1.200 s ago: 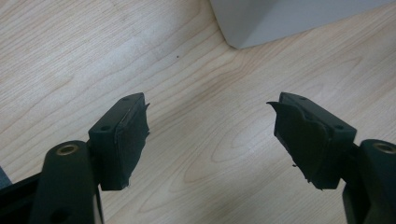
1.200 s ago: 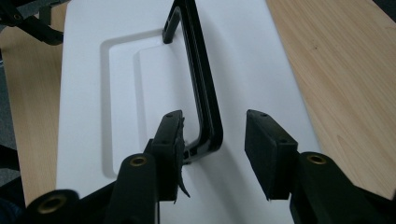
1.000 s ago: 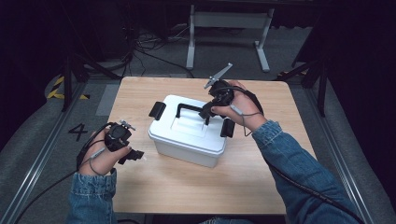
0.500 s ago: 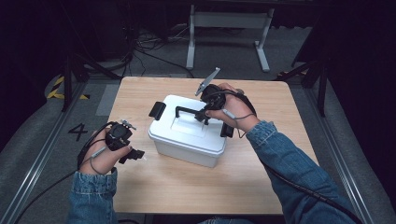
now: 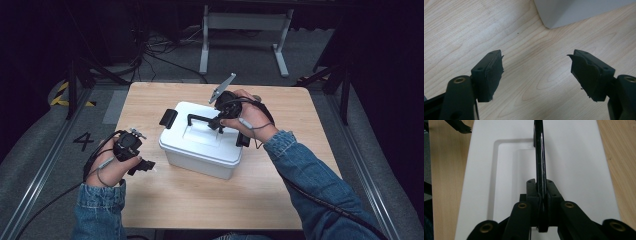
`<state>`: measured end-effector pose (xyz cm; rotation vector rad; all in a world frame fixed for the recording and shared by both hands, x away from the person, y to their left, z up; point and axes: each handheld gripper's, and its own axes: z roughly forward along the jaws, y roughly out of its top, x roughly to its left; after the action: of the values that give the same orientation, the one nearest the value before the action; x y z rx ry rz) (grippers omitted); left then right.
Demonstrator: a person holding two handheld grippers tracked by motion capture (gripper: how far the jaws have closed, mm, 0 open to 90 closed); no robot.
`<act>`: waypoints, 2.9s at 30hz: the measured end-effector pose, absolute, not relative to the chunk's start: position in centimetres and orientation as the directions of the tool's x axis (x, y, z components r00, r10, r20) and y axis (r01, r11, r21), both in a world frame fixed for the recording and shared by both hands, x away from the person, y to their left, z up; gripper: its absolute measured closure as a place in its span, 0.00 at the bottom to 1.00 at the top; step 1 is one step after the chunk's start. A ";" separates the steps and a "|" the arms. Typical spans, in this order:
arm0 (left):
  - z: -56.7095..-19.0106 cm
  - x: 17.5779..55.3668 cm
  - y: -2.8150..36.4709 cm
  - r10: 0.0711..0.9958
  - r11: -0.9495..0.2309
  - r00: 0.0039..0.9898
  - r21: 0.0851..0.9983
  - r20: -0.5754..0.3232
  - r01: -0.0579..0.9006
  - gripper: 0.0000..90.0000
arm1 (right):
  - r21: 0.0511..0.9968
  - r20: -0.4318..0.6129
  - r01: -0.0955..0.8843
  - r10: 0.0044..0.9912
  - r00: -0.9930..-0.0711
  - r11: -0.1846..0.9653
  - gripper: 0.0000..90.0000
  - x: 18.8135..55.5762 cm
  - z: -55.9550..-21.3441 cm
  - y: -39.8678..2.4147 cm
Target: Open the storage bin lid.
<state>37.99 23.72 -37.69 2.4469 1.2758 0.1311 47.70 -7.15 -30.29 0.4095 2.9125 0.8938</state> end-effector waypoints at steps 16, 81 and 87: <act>-37.7 37.8 23.8 0.807 -0.519 0.585 0.373 -0.084 0.769 0.29 | 0.629 -0.033 0.181 0.258 -0.965 0.756 0.94 46.3 -26.2 -8.0; -38.0 37.9 23.4 0.805 -0.527 0.587 0.352 -0.086 0.774 0.29 | 0.638 -0.025 0.469 0.626 -0.780 0.610 0.94 48.1 -25.0 -30.6; -38.0 38.0 23.4 0.804 -0.529 0.588 0.349 -0.086 0.774 0.29 | 0.626 -0.019 0.500 0.653 -0.757 0.599 0.94 48.8 -26.4 -32.0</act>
<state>37.96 23.41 -38.05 2.4703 1.2781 0.1210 48.78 -32.03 -26.38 0.9491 2.5819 0.8973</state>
